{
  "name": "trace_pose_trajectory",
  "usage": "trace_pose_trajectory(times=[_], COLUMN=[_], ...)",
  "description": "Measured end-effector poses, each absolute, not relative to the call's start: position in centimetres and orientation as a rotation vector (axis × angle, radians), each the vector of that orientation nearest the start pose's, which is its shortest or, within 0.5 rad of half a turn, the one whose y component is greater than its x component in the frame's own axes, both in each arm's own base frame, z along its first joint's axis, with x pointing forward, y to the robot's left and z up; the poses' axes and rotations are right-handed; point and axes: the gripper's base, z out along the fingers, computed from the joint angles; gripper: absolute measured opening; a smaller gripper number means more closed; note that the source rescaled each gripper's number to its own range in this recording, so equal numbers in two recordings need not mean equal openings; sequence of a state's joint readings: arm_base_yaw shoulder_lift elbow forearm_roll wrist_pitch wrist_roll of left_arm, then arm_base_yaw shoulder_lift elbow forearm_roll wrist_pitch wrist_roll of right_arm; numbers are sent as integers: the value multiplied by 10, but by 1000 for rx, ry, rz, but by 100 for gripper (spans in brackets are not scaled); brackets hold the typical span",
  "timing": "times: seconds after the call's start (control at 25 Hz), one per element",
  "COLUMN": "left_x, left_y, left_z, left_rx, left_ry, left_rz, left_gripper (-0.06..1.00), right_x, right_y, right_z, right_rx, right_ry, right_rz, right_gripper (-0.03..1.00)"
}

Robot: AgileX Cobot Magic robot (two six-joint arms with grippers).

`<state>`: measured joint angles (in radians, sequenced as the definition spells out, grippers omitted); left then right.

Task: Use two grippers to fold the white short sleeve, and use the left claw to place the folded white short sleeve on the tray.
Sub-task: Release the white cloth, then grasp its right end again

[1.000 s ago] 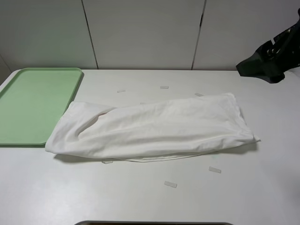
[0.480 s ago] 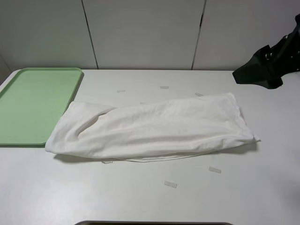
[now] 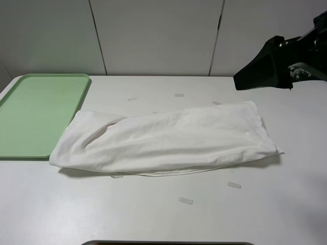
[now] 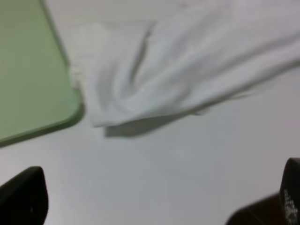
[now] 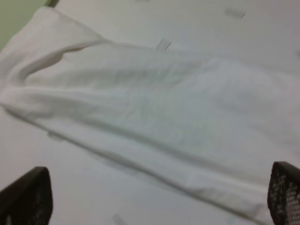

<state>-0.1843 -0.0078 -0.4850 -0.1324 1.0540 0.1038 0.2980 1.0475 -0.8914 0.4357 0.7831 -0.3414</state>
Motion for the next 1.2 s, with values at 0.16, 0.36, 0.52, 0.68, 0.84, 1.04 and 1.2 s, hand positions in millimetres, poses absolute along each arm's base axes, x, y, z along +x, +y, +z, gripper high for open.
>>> trace_pose_trajectory(times=[0.16, 0.36, 0.52, 0.68, 0.84, 1.04, 1.2], left_x=[-4, -3, -2, -2, -2, -2, -2], left_y=[-11, -11, -11, -11, -11, -11, -11], left_z=[274, 274, 274, 274, 274, 274, 274], left_rx=[95, -54, -75, -79, -79, -79, -78], left_ry=[2036, 2037, 2036, 2036, 2036, 2036, 2036], left_rz=[-84, 8, 21, 24, 24, 24, 24], left_gripper=[100, 100, 100, 100, 100, 100, 100], right_x=[182, 179, 178, 178, 186, 217, 244], right_y=[87, 87, 87, 87, 90, 97, 95], right_z=[326, 324, 324, 322, 313, 284, 264], right_rx=[-517, -503, -497, -475, -456, -442, -426], right_ry=[2385, 2428, 2447, 2459, 2509, 2577, 2628], right_rz=[536, 559, 568, 578, 583, 546, 503], right_gripper=[100, 100, 100, 100, 100, 100, 100])
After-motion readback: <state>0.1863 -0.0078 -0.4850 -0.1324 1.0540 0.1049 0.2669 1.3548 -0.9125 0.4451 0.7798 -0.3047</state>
